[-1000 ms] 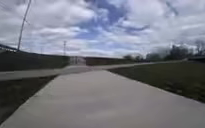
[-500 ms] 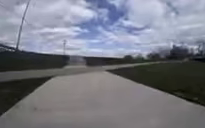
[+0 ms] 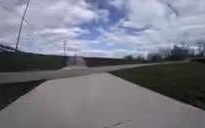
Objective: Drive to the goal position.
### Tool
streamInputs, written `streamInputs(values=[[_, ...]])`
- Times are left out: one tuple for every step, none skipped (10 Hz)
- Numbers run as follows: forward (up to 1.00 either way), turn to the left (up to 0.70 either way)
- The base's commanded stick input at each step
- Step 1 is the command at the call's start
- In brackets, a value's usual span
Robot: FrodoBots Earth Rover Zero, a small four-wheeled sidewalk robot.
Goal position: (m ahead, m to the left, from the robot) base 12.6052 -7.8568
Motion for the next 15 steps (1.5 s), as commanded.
streamInputs(values=[[1.00, 0.00], [1.00, 0.00], [1.00, 0.00], [1.00, 0.00], [1.00, 0.00], [1.00, 0.00], [1.00, 0.00], [1.00, 0.00], [1.00, 0.00], [1.00, 0.00], [1.00, 0.00], [1.00, 0.00], [1.00, 0.00], [1.00, 0.00], [1.00, 0.00]])
